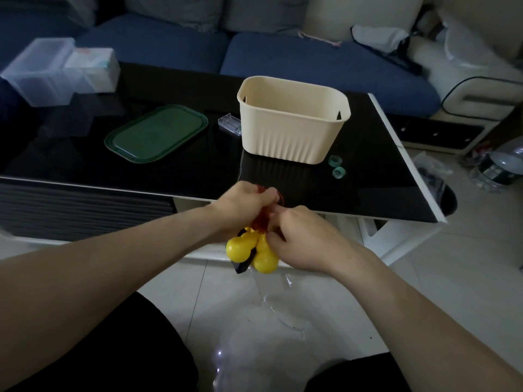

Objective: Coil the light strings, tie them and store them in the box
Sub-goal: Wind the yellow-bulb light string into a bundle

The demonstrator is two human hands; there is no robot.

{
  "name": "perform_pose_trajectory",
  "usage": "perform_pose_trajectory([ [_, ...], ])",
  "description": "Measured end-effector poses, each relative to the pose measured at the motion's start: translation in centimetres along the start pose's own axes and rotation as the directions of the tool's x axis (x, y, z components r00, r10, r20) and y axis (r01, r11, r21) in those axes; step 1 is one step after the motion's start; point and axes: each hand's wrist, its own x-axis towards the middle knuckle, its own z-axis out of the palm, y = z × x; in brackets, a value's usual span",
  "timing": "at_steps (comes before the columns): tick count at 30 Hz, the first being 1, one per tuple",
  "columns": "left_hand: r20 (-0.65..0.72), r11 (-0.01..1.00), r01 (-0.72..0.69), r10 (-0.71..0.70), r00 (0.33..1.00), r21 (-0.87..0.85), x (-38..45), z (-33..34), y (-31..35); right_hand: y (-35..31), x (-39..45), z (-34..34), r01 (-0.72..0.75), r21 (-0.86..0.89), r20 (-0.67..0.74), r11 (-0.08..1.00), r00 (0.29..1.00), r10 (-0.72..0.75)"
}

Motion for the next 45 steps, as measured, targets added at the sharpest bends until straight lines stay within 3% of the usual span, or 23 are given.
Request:
perform_pose_trajectory([
  [2, 0.058, 0.97, -0.009, -0.006, 0.998, 0.244, 0.0, 0.1, -0.7, 0.0, -0.1, -0.1, 0.0, 0.011, 0.014, 1.0, 1.0, 0.0],
  [4, 0.123, 0.939, -0.013, -0.031, 0.992, 0.344, -0.3, 0.4, -0.9, 0.1, -0.2, -0.2, -0.004, 0.054, 0.0, 0.999, 1.0, 0.004],
  [11, 0.274, 0.929, 0.014, -0.124, 0.954, 0.369, -0.9, 0.4, -0.2, 0.6, -0.5, -1.7, -0.06, 0.226, -0.068, 0.972, 0.995, 0.078],
  [14, 0.255, 0.913, 0.002, -0.115, 0.96, 0.407, -0.4, -0.2, -0.6, 2.0, -0.7, -2.7, -0.146, 0.272, 0.009, 0.951, 0.989, 0.149],
  [19, 0.229, 0.91, 0.02, -0.125, 0.965, 0.415, 0.1, -1.0, -0.6, 5.1, -1.2, -3.1, -0.263, 0.406, 0.167, 0.875, 0.963, 0.212],
  [24, 0.315, 0.932, 0.107, -0.223, 0.922, 0.346, 0.1, -1.0, -0.9, 4.9, -0.9, -1.7, -0.175, 0.567, 0.039, 0.805, 0.982, 0.185],
  [30, 0.407, 0.962, 0.131, -0.221, 0.886, 0.238, 0.0, -1.3, -0.7, 4.5, -0.2, -0.8, -0.136, 0.508, -0.024, 0.851, 0.985, 0.172],
  [35, 0.361, 0.978, 0.1, -0.162, 0.918, 0.186, 0.0, -1.3, -0.8, 4.5, -0.2, -0.9, -0.15, 0.686, 0.078, 0.712, 0.988, 0.133],
  [45, 0.433, 0.981, 0.085, -0.155, 0.888, 0.176, -0.3, -1.4, -0.4, 5.0, 0.4, 0.0, -0.094, 0.624, 0.057, 0.776, 0.996, 0.074],
])
